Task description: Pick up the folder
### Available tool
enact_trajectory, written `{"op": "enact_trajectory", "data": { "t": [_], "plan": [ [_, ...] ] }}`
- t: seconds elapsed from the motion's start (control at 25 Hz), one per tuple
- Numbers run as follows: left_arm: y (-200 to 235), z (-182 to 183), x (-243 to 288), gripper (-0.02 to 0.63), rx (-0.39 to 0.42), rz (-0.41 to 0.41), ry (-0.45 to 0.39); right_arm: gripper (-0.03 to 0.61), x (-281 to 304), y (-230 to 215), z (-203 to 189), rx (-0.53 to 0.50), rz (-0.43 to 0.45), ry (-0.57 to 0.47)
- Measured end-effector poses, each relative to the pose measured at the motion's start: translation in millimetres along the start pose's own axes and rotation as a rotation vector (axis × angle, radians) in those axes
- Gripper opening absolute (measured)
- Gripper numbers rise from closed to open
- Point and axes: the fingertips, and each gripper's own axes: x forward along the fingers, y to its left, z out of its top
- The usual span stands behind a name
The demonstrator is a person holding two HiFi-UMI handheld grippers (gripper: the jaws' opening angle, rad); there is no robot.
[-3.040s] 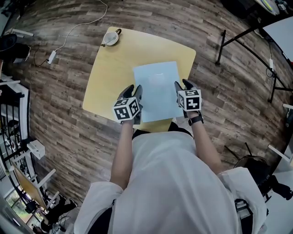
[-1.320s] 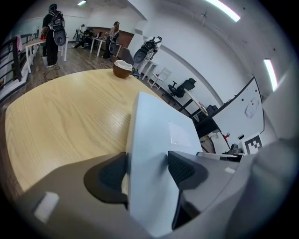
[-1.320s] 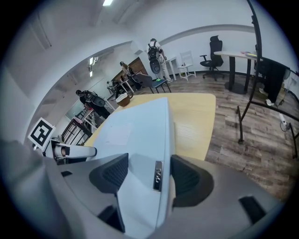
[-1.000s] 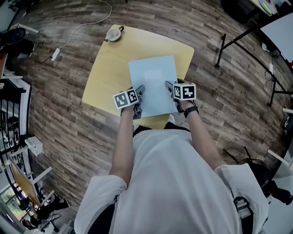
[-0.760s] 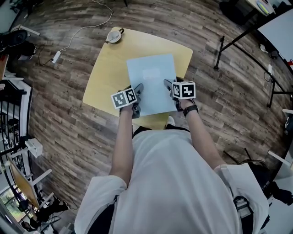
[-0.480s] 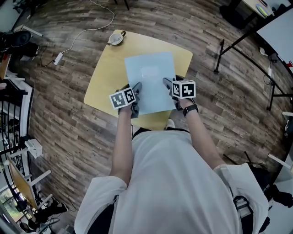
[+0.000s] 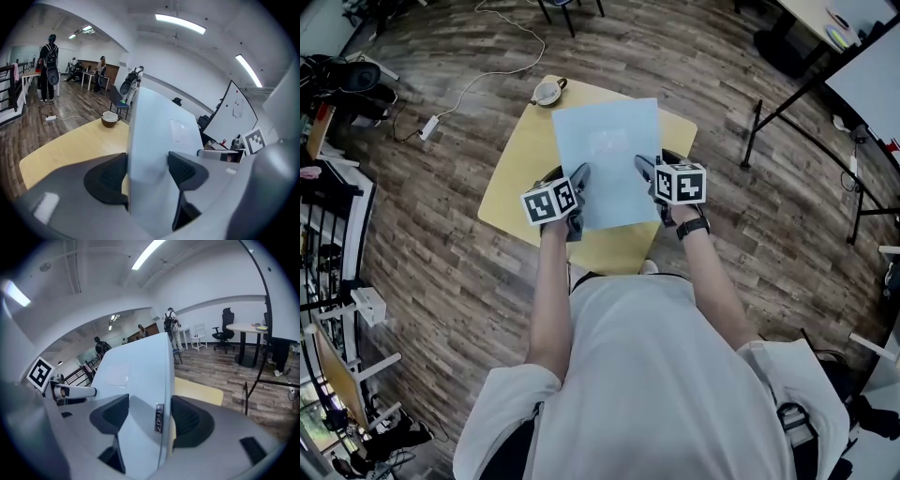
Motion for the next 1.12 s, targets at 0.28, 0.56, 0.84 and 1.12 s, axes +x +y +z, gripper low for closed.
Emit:
{"op": "enact_trajectory", "data": {
  "t": [0.28,0.56,0.84,1.12],
  "plan": [
    [-9,38,-13,0.288,0.023,-0.005,-0.081,0.298,-12,9,43,-0.053,-0.007,-0.078],
    [-23,85,-35,0.288,0.053,-0.005,-0.179,0.298,-28,23,91,-0.075,0.002,-0.18],
    [-40,134,-69,0.288,0.1,-0.016,-0.294,0.298,-59,47,144,-0.13,-0.003,-0.31],
    [-63,170,-103,0.288,0.135,-0.053,-0.405,0.298,-99,69,186,-0.199,-0.016,-0.433]
  ]
}}
